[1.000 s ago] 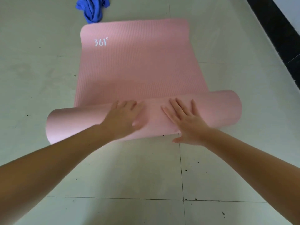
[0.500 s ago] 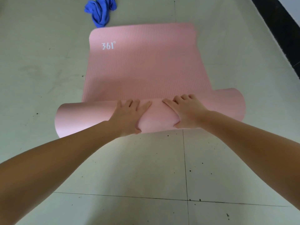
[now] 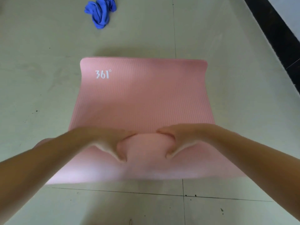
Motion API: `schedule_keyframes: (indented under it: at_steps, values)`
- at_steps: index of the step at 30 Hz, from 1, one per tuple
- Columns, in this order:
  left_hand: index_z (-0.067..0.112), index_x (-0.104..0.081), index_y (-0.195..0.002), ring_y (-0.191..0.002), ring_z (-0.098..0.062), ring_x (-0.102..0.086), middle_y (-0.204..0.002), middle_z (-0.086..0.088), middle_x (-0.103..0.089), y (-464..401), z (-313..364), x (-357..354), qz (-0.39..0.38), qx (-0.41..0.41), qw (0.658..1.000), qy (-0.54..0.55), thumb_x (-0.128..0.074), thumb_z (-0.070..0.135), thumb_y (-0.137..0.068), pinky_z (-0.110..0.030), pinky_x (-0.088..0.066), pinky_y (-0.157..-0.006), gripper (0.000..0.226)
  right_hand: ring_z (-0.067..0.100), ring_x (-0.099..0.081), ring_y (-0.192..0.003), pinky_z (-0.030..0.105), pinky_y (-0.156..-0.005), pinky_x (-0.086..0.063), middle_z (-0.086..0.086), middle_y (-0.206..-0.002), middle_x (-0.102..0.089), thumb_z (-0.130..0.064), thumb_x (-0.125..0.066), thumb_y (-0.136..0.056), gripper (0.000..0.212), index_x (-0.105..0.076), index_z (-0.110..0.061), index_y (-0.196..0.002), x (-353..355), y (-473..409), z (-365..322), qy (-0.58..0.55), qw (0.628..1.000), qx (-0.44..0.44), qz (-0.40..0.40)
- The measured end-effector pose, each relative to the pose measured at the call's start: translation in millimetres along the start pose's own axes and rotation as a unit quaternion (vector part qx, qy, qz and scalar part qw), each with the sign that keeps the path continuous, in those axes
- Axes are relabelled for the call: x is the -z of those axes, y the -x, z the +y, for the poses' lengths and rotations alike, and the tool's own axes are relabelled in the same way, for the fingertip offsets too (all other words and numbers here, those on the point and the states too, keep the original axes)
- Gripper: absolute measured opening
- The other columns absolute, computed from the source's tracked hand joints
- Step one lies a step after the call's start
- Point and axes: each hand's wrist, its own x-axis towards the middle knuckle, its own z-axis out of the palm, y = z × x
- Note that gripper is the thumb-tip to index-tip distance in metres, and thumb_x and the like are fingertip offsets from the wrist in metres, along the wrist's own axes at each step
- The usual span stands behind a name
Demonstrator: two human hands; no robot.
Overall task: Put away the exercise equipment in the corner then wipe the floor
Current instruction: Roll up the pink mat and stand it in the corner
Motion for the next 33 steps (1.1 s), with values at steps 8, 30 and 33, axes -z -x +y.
schedule_keyframes:
  at_steps: [8,30,33]
  values:
    - [0.024,0.014,-0.149,-0.146,-0.028,-0.002,-0.159,-0.01,0.006,-7.9,36.8,6.5,0.25,0.039,0.956,-0.146,-0.051,0.063,-0.083,-0.051,-0.011,-0.116,0.101,0.029,-0.041,-0.129,0.045,-0.112,-0.024,0.006,-0.142,-0.044,-0.035,-0.044,-0.096,0.049,-0.037,-0.021,-0.143,17.1,-19.0,26.5,0.077,0.899,-0.073,0.424]
    - [0.036,0.005,-0.147,-0.123,-0.026,-0.036,-0.14,-0.002,-0.034,-41.5,10.2,26.2,0.27,0.037,0.953,-0.133,-0.065,0.063,-0.062,-0.044,-0.034,-0.101,0.114,0.027,-0.043,-0.11,0.04,-0.093,-0.041,0.006,-0.127,-0.042,-0.065,-0.066,-0.066,0.11,-0.007,-0.023,-0.149,21.2,-20.5,3.8,0.259,0.938,-0.021,0.229]
    - [0.035,0.007,-0.147,-0.125,-0.025,-0.035,-0.142,-0.001,-0.032,-28.0,17.1,-1.8,0.243,0.014,0.959,-0.143,-0.063,0.067,-0.061,-0.044,-0.033,-0.102,0.115,0.027,-0.042,-0.109,0.039,-0.092,-0.041,0.007,-0.128,-0.041,-0.066,-0.064,-0.068,0.109,-0.008,-0.021,-0.149,-4.8,0.8,-9.5,0.258,0.945,-0.012,0.199]
